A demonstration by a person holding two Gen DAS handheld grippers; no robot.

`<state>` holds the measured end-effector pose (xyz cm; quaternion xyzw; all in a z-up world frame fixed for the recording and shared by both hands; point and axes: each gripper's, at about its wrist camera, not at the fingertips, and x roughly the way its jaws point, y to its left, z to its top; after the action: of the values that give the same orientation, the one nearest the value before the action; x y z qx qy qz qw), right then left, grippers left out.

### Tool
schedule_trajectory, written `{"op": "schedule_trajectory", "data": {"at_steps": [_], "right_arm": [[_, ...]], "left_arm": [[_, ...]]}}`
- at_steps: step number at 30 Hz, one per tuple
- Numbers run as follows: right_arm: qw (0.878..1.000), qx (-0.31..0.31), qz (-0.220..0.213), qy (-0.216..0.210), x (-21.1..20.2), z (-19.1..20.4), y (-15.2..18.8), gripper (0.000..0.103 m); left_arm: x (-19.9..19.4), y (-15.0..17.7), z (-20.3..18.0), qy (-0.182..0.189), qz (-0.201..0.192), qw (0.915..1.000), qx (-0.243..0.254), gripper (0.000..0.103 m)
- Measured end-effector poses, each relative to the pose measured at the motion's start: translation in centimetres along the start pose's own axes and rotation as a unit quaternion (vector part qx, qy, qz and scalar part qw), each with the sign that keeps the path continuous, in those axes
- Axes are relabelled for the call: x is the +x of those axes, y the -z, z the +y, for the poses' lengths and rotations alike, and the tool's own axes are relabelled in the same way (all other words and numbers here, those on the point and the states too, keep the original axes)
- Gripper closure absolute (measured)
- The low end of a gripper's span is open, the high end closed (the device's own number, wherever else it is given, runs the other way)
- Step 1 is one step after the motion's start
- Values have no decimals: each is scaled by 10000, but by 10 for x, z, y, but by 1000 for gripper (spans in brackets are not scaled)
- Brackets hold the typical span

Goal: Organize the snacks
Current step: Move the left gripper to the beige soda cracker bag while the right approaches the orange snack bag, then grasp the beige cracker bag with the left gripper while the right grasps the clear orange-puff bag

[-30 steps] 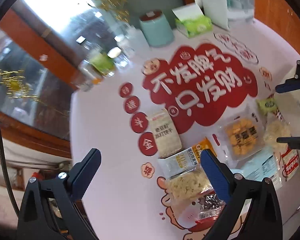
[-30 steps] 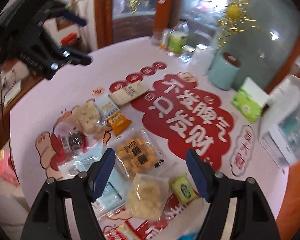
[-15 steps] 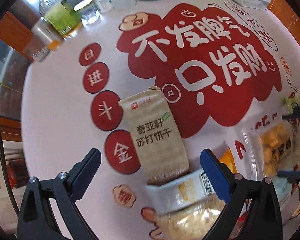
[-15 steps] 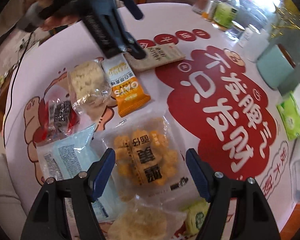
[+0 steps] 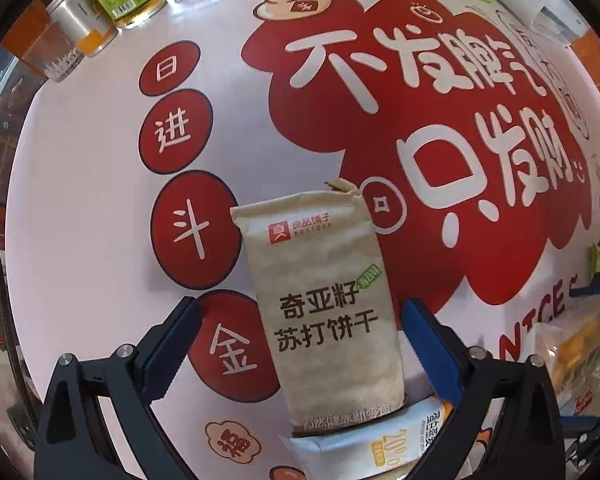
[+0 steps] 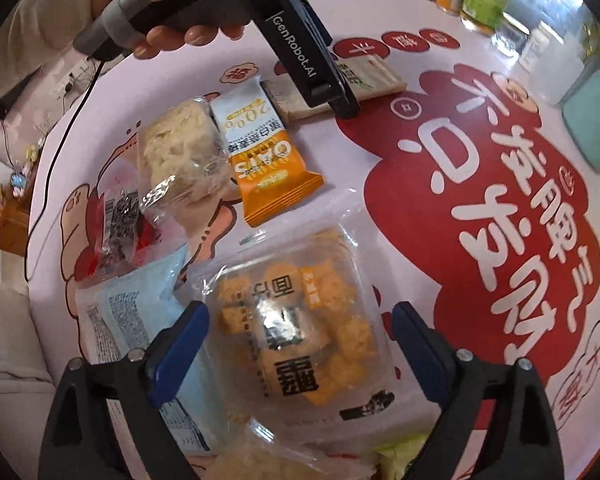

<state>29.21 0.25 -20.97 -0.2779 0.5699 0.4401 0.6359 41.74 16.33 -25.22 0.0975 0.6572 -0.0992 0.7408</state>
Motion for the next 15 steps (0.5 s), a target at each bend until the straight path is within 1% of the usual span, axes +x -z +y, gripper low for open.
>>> {"op": "schedule_trajectory", "data": {"at_steps": [3,4,5,6,8,9,10,12,14,15], "right_arm": [[10000,-39,67,-21,2,2,-1,11],[9999,-32,121,-32,3,3,-1,11],[9999,5,152,-76,3,4,-1,12],[9998,11,151,-84,4,3,-4,16],[10000,-9,95,-10,3,6,-5,23],[10000,28,71,16,0,8,-3,27],[9999,91,79,21,-1,8,-2,29],[9998,129,122,69,-4,15,1,30],[9997,-24,205,109,-3,23,3,29],[9995,-42,293,49,0,25,3,25]], "left_arm": [[3,-1,3,18,34,10000,-83,4],[2,0,3,76,30,9999,-127,9],[1,2,3,110,17,9998,-153,15],[-1,2,2,109,-17,9998,-159,20],[-8,7,-3,121,-62,9998,-138,42],[-10,8,-6,103,-60,9998,-141,45],[-10,9,-7,118,-13,9998,-178,46],[-13,10,-8,92,-20,9998,-166,46],[-14,11,-9,95,-47,9997,-207,48],[-14,12,-10,91,-58,9997,-241,48]]}}
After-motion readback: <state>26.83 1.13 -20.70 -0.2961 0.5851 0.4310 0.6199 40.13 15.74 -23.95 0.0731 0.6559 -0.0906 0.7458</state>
